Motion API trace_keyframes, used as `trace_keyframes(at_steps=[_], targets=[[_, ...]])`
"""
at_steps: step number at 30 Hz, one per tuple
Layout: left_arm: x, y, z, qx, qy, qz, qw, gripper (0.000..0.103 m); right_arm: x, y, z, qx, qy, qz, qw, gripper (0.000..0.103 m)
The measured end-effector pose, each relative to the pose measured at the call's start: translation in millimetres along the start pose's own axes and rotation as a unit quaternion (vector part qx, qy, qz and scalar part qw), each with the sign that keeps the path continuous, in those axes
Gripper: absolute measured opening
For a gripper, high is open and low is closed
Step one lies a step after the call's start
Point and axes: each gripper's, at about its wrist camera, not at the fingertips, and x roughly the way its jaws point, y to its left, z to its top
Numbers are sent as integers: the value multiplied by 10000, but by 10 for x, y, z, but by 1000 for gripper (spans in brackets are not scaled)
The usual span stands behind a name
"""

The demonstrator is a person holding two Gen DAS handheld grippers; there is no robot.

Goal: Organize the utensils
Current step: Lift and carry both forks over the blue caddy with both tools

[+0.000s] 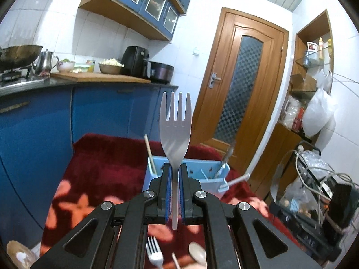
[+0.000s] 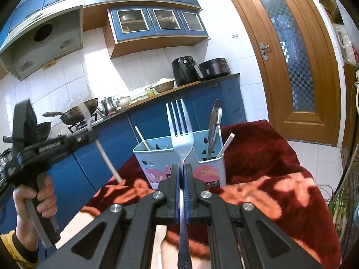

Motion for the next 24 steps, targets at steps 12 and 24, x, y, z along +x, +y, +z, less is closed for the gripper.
trace_keyframes(at_steps=[12, 24], targets=[[488, -135, 338, 228, -434, 157, 9987, 6, 137, -141, 67, 46, -138, -35, 9999, 5], [929, -43, 108, 342, -251, 343, 9985, 6, 333, -193, 255, -27, -282, -123, 9995, 5]])
